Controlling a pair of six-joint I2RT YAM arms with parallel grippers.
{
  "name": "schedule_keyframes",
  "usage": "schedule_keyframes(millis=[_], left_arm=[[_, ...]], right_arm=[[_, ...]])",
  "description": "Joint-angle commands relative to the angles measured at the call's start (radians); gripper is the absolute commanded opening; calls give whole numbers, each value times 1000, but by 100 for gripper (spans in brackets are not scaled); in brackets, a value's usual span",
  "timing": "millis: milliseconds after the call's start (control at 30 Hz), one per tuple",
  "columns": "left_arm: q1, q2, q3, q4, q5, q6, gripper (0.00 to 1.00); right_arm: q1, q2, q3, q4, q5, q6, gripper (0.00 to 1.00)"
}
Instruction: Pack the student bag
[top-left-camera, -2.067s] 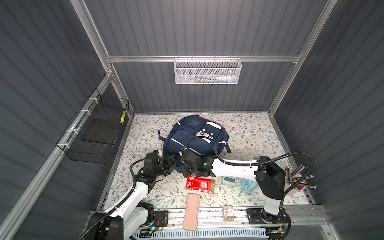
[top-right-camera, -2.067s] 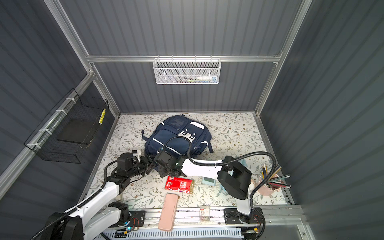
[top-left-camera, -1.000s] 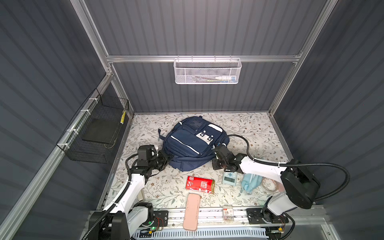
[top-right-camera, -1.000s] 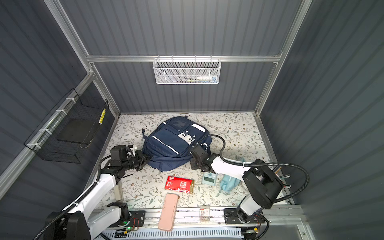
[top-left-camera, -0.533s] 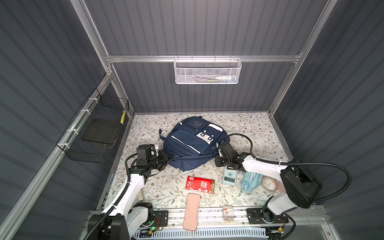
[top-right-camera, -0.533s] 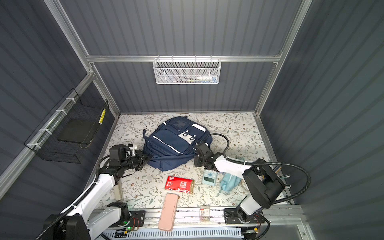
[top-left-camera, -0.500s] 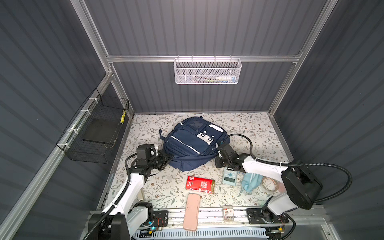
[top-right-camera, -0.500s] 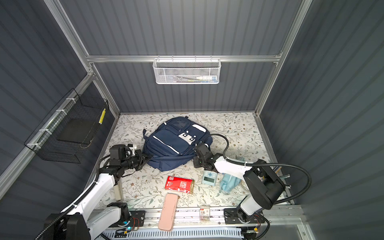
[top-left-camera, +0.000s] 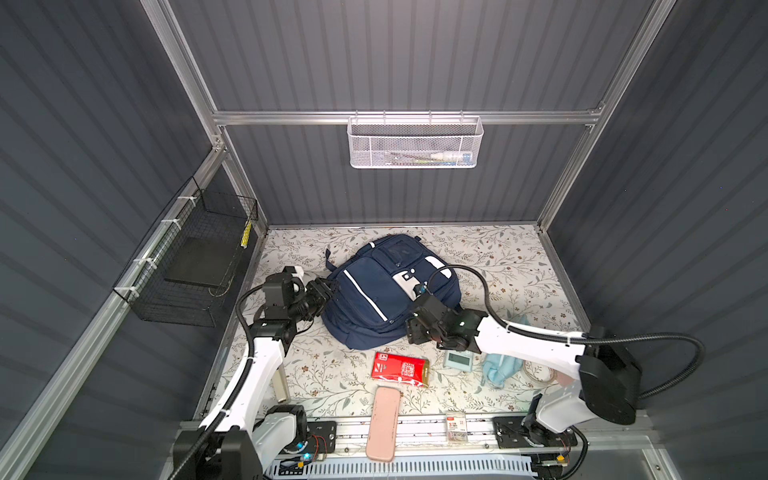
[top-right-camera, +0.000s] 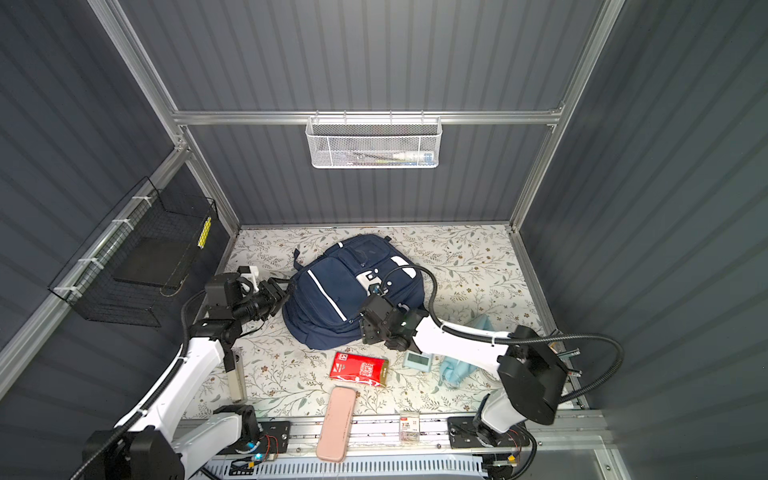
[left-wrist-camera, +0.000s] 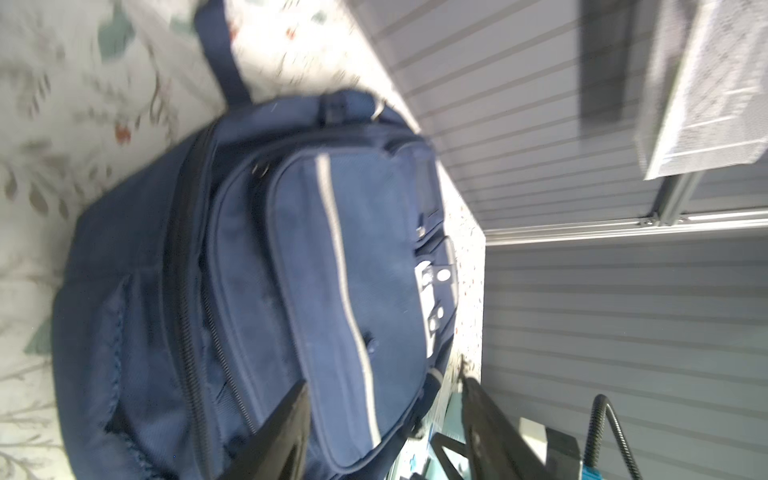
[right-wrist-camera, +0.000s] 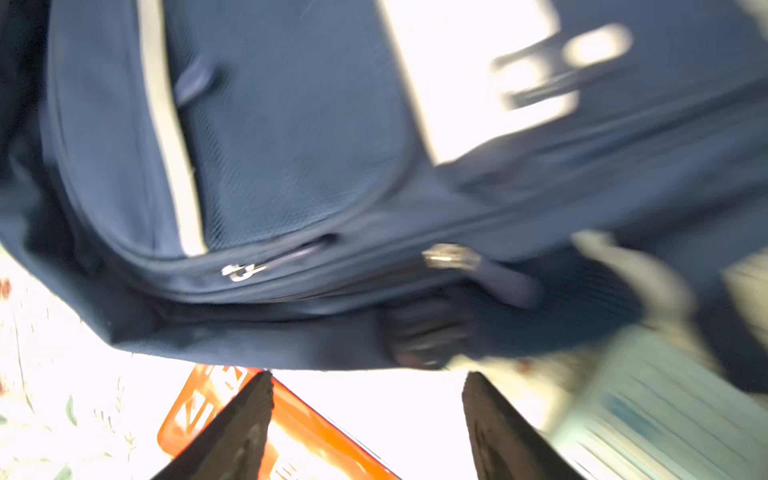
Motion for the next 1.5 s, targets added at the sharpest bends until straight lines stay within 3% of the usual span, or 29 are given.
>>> schedule_keyframes(millis=[0,67,167,267,367,467,633,900,1233,1467], left_arm=[[-4,-57,38,-55,-29,23,58],[-44,-50,22,6,-8,-38,56],[-211,3,25,49,-99,-42,48],[-322,79,6,131,-142,-81,47],[-441,154,-12,194,-204,-101,46],[-523,212,-26,199,-279,-81,46],[-523,275,-126,264,-326,-113,46],[-521,325,-198,320,-391,-103,45],[-453,345,-182,291,-400,-26,44],[-448,338,-157,266,-388,-2,43]], right_arm=[[-35,-86,12,-102,109,43,75],[-58,-107,-10,-55,58,15,75],[-92,-85,-18,22,16,-41,75],[-193,-26,-3,45,-84,-52,75],[-305,38,-2,92,-258,-41,77],[-330,107,20,116,-311,-41,77],[-340,173,54,166,-266,-36,76],[-349,315,95,196,-246,137,72],[-334,59,4,197,-176,159,73],[-357,255,38,327,-279,221,60]])
